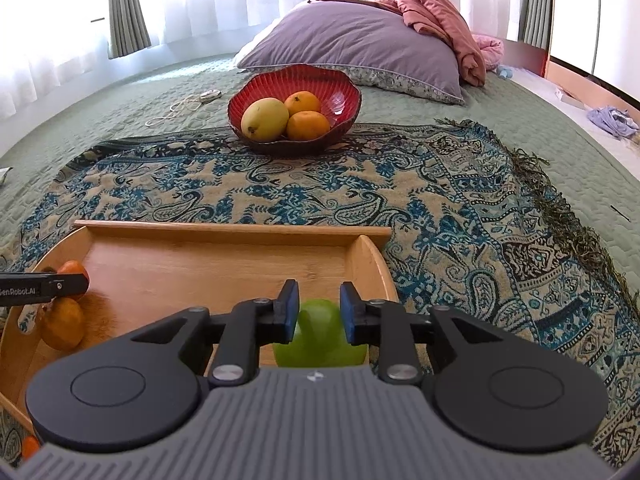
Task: Organize fruits
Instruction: 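Lower the tangerine onto the tray with left tool while right tool releases the pomelo there, then withdraw both tools from the tray toward the remaining fruits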
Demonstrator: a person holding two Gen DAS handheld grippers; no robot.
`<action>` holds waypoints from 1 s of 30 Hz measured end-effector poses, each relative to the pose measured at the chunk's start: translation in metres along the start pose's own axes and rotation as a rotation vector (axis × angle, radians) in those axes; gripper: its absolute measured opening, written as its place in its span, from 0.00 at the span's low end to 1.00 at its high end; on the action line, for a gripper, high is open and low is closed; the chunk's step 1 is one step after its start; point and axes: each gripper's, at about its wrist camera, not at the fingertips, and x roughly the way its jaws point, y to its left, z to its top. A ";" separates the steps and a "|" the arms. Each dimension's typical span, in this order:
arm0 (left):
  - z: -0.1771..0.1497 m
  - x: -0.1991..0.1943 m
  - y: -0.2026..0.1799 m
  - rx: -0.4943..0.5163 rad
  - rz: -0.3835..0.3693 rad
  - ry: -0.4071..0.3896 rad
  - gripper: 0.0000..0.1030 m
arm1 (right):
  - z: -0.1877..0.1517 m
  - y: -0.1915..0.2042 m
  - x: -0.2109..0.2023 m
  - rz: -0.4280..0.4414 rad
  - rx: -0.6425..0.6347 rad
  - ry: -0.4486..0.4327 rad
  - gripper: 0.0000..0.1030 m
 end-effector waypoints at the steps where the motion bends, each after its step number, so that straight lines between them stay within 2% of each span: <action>1: 0.000 -0.002 0.000 0.002 -0.004 -0.006 0.43 | 0.000 0.001 -0.001 0.003 -0.002 -0.002 0.33; 2: 0.000 -0.005 0.000 0.004 -0.005 -0.012 0.45 | -0.001 0.001 -0.002 0.007 -0.004 -0.006 0.34; 4: -0.001 -0.011 0.001 0.006 -0.006 -0.024 0.50 | -0.002 0.003 -0.006 0.012 -0.010 -0.016 0.46; 5: -0.002 -0.015 0.001 0.009 -0.006 -0.030 0.51 | -0.003 0.004 -0.008 0.015 -0.016 -0.022 0.48; 8: -0.006 -0.027 0.001 0.026 -0.004 -0.057 0.64 | -0.006 0.008 -0.017 0.028 -0.036 -0.044 0.50; 10: -0.011 -0.038 -0.001 0.044 0.000 -0.079 0.72 | -0.008 0.012 -0.024 0.039 -0.052 -0.061 0.56; 16: -0.030 -0.072 -0.005 0.104 -0.007 -0.139 0.81 | -0.020 0.028 -0.049 0.080 -0.119 -0.126 0.66; 24: -0.062 -0.109 -0.010 0.172 -0.022 -0.179 0.86 | -0.044 0.048 -0.073 0.113 -0.176 -0.185 0.77; 30: -0.090 -0.127 -0.007 0.167 -0.045 -0.182 0.89 | -0.066 0.064 -0.086 0.122 -0.231 -0.216 0.83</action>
